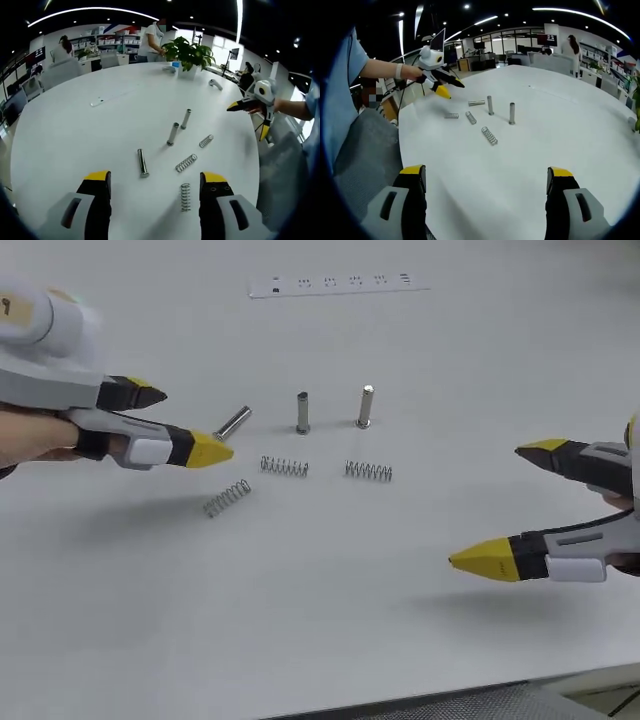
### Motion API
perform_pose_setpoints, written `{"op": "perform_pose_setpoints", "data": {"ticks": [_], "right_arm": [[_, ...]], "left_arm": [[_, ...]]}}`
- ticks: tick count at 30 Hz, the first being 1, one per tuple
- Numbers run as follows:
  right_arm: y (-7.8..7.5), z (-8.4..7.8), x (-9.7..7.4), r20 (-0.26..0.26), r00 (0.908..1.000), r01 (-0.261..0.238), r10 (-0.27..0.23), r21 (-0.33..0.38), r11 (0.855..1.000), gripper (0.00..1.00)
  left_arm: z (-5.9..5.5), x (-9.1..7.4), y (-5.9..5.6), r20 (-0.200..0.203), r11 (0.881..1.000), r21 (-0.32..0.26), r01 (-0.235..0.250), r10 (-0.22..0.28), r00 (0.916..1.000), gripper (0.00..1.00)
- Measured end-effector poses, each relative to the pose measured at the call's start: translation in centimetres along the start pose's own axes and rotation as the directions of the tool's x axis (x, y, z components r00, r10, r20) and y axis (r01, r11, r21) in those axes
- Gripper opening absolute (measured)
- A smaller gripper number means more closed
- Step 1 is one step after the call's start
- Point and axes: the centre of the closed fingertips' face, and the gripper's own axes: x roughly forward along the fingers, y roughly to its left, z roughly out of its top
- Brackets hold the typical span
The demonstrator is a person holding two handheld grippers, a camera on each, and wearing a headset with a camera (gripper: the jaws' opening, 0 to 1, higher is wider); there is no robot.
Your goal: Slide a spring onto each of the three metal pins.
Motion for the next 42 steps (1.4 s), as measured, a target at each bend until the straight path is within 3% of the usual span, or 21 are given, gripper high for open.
{"op": "perform_pose_setpoints", "data": {"ticks": [26,34,40,42], "right_arm": [[-1.0,-0.9,0.4,-0.011,0.9999,0.005,-0.005,0.029,1.0,1.0],[-0.9,-0.7,0.6,-0.008,1.0,0.002,-0.001,0.033,0.999,1.0],[-1.0,-0.5,0.7,-0.001,1.0,0.003,-0.003,0.036,0.999,1.0],[-1.0,-0.5,0.7,-0.001,1.0,0.002,-0.002,0.036,0.999,1.0]], "left_arm": [[1.5,4.4,1.9,-0.028,0.999,0.034,-0.001,0.002,0.9996,0.48],[1.1,5.6,2.4,-0.066,0.999,0.038,0.012,-0.01,0.9978,0.39],[0.9,6.6,3.5,-0.091,0.999,0.037,0.014,-0.011,0.9958,0.3],[0.9,6.7,3.1,-0.097,0.999,0.037,0.012,-0.009,0.9953,0.27]]}}
